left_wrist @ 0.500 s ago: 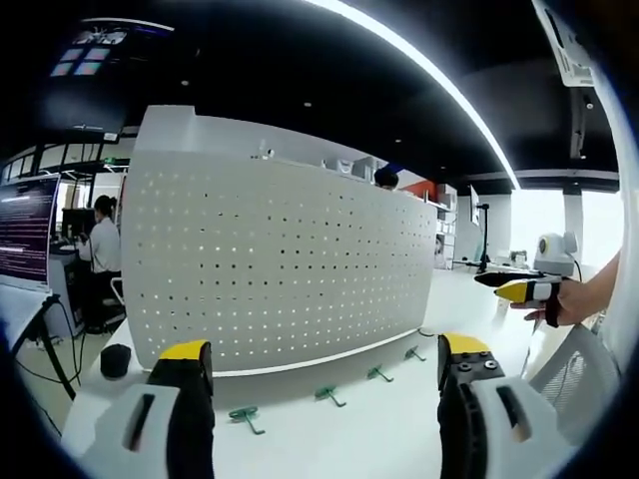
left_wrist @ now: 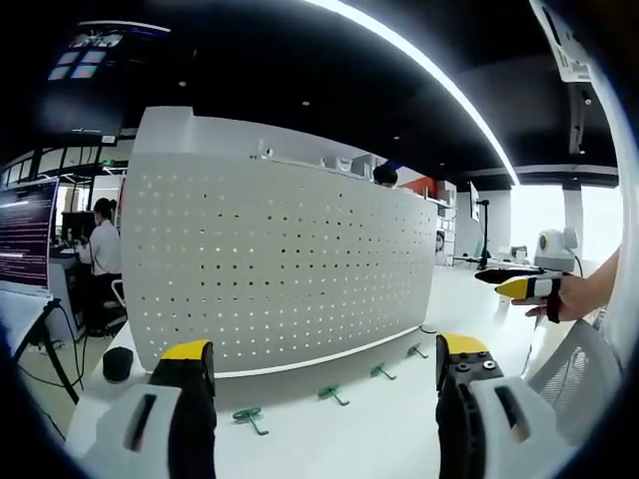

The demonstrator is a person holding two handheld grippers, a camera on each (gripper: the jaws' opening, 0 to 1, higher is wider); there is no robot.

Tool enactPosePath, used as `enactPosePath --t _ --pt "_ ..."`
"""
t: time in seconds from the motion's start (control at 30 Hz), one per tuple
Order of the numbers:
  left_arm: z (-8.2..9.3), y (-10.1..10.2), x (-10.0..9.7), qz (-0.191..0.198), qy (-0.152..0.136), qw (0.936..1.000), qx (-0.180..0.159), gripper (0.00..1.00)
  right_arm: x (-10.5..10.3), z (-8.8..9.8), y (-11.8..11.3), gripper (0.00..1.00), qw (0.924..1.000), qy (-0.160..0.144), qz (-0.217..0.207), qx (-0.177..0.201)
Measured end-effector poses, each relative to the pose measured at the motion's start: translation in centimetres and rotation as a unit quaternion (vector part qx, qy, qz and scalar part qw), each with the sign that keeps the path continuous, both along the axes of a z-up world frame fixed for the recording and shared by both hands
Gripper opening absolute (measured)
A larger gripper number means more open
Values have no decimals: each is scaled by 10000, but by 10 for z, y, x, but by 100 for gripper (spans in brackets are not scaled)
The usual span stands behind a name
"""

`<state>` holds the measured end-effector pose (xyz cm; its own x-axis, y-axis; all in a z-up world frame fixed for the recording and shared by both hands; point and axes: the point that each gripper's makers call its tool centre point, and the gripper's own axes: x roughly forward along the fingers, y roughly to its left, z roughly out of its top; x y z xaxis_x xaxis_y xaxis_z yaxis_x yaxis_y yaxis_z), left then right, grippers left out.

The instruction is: Insert the hook assembly into the mounting plate slot until the hook locks in place.

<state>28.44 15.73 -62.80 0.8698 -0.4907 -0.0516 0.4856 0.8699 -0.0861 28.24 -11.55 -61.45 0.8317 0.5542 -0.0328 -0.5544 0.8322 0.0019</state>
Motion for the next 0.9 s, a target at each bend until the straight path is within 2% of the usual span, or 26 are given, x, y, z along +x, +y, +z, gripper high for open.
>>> enactPosePath --t 0.9 --pt "-9 3 20 -42 159 9998 143 92 13 -6 5 73 9999 96 57 29"
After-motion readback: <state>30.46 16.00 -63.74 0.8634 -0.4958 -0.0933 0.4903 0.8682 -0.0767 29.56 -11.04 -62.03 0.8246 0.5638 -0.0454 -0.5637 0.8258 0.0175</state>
